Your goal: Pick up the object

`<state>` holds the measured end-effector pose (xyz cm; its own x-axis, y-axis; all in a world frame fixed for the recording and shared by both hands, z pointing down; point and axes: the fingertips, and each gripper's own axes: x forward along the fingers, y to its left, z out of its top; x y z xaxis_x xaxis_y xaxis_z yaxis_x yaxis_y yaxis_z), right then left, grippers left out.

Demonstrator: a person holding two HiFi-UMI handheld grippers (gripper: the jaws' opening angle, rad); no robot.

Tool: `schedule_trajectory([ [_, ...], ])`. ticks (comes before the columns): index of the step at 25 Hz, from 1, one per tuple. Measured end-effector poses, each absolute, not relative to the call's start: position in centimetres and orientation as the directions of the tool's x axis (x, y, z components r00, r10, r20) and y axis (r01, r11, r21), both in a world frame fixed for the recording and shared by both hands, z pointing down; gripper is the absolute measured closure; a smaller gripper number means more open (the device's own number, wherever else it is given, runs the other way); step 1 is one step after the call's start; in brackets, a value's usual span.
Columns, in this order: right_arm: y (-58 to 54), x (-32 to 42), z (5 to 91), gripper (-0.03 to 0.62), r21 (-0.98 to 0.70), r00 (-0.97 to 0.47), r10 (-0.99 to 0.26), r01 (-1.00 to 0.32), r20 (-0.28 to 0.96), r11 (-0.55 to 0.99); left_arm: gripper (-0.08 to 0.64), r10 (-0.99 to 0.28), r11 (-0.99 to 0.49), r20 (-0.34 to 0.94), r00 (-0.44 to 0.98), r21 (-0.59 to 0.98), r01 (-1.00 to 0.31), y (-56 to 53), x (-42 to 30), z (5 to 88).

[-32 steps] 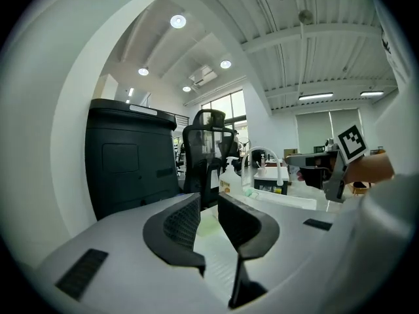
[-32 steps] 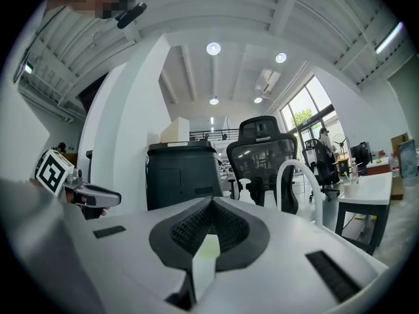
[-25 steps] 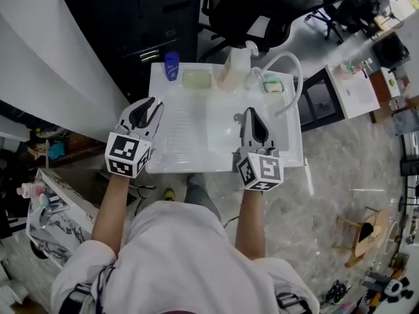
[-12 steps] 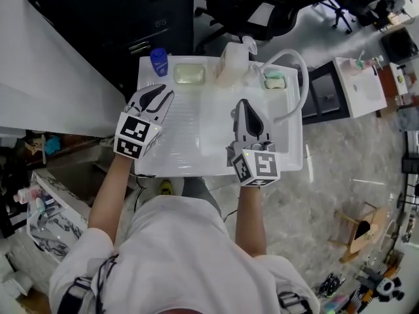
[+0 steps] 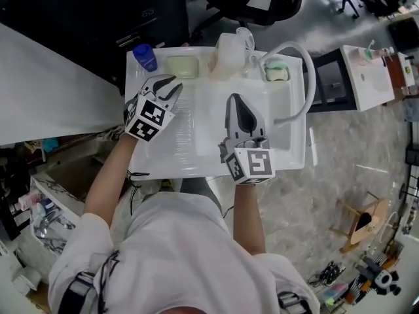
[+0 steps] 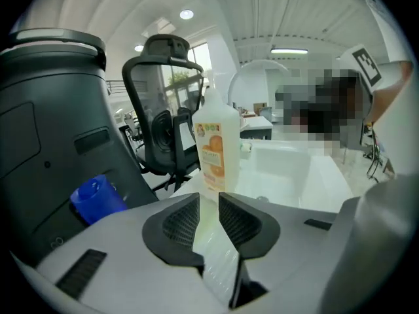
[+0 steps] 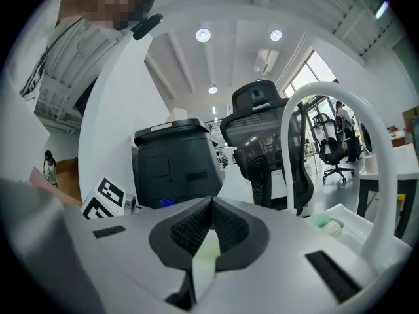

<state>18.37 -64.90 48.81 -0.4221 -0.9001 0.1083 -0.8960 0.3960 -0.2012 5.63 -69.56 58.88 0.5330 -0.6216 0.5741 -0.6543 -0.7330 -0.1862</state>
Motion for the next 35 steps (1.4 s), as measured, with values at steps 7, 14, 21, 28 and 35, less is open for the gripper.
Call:
schedule_trajectory([
  [7, -66.3, 19.1, 50.9, 0.586, -0.222, -0.43, -0.892, -0.892, 0.14, 0.395, 0.462, -0.535, -0.804, 0.696, 0.479, -0.245, -0.542, -71.9, 6.9, 64.0],
  [14, -67.7, 19.0, 53.0, 0.586, -0.24, -0.456, -0.874, -0.879, 0.168, 0.413, 0.46, -0.479, -0.851, 0.78, 0.403, -0.3, -0.43, -73.3, 7.5, 68.7],
  [21, -68.5, 18.2, 54.9, 0.586, -0.258, -0.492, -0.848, -0.861, 0.199, 0.439, 0.453, -0.463, -0.87, 0.833, 0.304, -0.362, -0.335, -74.6, 6.7, 72.3],
  [28, -69.2, 18.3, 55.7, 0.586, -0.26, -0.495, -0.84, -0.86, 0.222, 0.438, 0.451, -0.472, -0.868, 0.832, 0.291, -0.383, -0.315, -75.2, 6.6, 73.0],
  [35, -68.9, 18.1, 55.6, 0.586, -0.263, -0.494, -0.843, -0.86, 0.213, 0.438, 0.494, -0.461, -0.872, 0.822, 0.334, -0.349, -0.345, -74.7, 7.3, 72.4],
])
